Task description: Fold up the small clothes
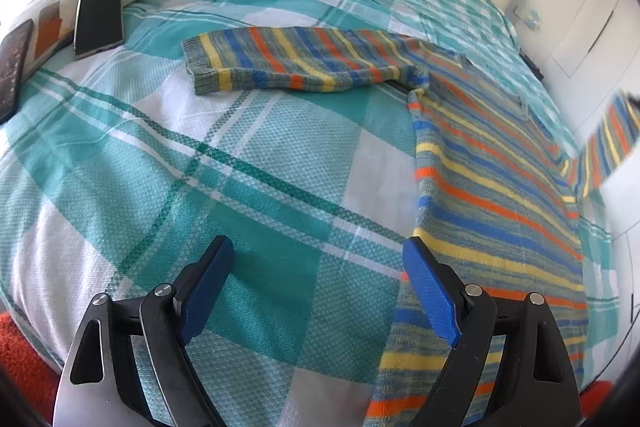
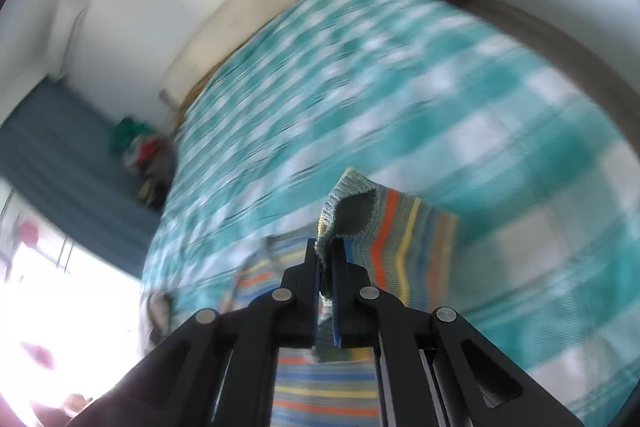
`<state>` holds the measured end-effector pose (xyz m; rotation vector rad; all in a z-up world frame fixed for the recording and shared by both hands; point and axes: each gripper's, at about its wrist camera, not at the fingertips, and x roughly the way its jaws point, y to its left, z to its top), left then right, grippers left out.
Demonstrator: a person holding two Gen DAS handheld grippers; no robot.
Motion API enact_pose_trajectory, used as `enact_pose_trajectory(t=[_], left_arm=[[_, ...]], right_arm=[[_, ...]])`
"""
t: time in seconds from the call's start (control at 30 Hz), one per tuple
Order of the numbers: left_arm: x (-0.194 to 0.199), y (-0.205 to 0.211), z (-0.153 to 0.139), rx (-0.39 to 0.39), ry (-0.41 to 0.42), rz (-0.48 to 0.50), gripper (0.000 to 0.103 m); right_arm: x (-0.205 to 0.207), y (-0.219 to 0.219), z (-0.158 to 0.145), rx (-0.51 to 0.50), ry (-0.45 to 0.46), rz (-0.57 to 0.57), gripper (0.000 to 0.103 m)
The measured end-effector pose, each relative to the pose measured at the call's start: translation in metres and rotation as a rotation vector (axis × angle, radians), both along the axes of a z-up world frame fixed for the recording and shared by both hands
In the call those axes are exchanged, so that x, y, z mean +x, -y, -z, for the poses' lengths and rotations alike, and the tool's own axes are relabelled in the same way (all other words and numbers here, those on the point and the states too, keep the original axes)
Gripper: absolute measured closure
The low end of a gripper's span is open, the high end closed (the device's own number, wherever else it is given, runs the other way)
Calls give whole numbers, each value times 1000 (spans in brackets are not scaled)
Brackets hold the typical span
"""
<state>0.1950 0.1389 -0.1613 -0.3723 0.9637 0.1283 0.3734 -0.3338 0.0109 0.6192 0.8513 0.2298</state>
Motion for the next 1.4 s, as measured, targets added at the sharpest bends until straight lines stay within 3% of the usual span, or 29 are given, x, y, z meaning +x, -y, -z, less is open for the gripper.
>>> enact_pose_trajectory(t=[0.1, 0.17, 0.3, 0.43, 0.5, 0.63, 0.7, 0.73, 0.87, 0.97, 1.13, 1.23, 1.3, 1.4], left_arm=[[-2, -1, 2, 11, -7, 1, 15], [-3, -3, 3, 9, -12, 1, 15], [-3, -9, 2, -17, -8, -2, 15], [0, -11, 4, -25, -12, -8, 15], [0, -10, 5, -20, -15, -9, 15], [0, -6, 6, 3, -18, -12, 15], [1, -3, 9, 27, -25, -10, 15], [1, -1, 10, 39, -28, -8, 15], [3, 8, 12, 103, -39, 9, 14], [4, 10, 13, 109, -42, 25, 13], [6, 13, 13, 125, -53, 48, 12], [4, 9, 12, 91, -46, 46, 12], [5, 7, 12, 78, -45, 43, 12], [8, 6, 14, 78, -49, 33, 12]], right_arm=[[38, -91, 10, 11, 13, -175, 91], [56, -124, 27, 64, -43, -277, 56], [44, -121, 27, -35, 11, -281, 56], [31, -93, 46, -366, -7, -288, 56], [19, -91, 80, -529, -61, -364, 56], [-20, -96, 149, -719, -139, -541, 56], [-29, -101, 175, -832, -134, -550, 56], [-28, -98, 182, -874, -122, -502, 56], [-23, -47, 192, -863, -81, -269, 62], [-30, -13, 207, -776, -98, -233, 58], [-37, -13, 194, -820, -81, -305, 46], [-45, -10, 171, -799, -77, -357, 46], [-32, -5, 154, -708, -74, -367, 46], [12, -4, 145, -577, -121, -325, 56]])
